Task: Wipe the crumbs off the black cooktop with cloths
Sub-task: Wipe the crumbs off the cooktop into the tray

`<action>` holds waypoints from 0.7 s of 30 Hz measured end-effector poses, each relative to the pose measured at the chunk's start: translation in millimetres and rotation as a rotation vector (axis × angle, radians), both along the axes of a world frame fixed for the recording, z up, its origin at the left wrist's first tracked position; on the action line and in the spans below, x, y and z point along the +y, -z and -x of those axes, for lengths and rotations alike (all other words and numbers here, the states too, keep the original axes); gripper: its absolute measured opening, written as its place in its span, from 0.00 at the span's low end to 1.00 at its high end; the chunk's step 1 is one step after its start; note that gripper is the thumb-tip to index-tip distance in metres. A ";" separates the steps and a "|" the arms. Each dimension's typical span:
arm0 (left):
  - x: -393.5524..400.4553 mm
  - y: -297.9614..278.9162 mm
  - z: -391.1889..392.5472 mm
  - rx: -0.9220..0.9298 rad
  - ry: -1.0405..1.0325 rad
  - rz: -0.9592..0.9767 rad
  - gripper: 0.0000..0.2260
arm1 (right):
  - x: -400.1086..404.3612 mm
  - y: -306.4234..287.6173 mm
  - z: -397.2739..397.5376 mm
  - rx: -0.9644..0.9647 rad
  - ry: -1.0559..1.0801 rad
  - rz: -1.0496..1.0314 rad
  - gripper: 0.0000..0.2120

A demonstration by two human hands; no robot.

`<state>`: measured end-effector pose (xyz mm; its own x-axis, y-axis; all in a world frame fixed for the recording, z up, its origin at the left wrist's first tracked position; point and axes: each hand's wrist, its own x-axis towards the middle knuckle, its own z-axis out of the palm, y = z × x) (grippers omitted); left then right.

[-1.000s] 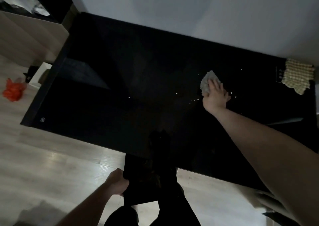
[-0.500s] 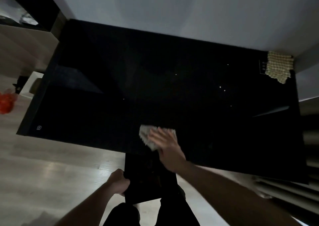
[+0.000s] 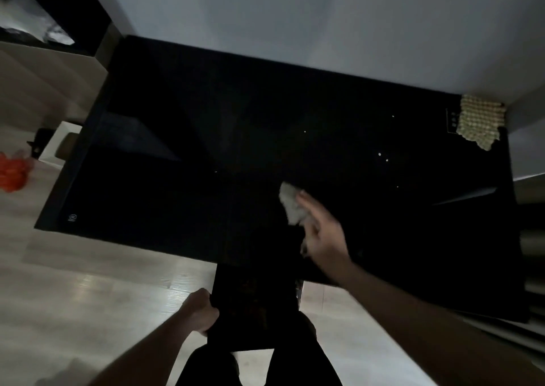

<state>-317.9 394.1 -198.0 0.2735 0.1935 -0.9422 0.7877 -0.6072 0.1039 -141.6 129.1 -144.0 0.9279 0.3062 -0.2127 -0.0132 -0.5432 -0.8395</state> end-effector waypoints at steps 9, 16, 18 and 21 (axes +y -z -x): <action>-12.5 10.2 -4.4 0.004 -0.053 -0.022 0.08 | 2.2 22.1 -219.9 -0.123 0.120 0.315 0.28; -27.4 13.0 -9.5 -0.003 -0.126 -0.032 0.08 | 62.1 46.0 -242.1 -0.132 -0.071 0.631 0.33; -28.6 14.3 -9.9 -0.009 -0.138 -0.039 0.07 | 88.7 47.6 -231.5 -0.176 -0.151 0.628 0.34; -28.2 16.4 -6.7 -0.008 -0.164 -0.038 0.06 | 132.7 48.9 -205.5 -0.228 -0.332 0.559 0.33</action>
<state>-311.2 366.0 -214.5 0.2423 0.2720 -0.9313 0.8759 -0.4741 0.0894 64.0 261.8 -192.9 0.8443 0.4831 -0.2319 0.3726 -0.8403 -0.3938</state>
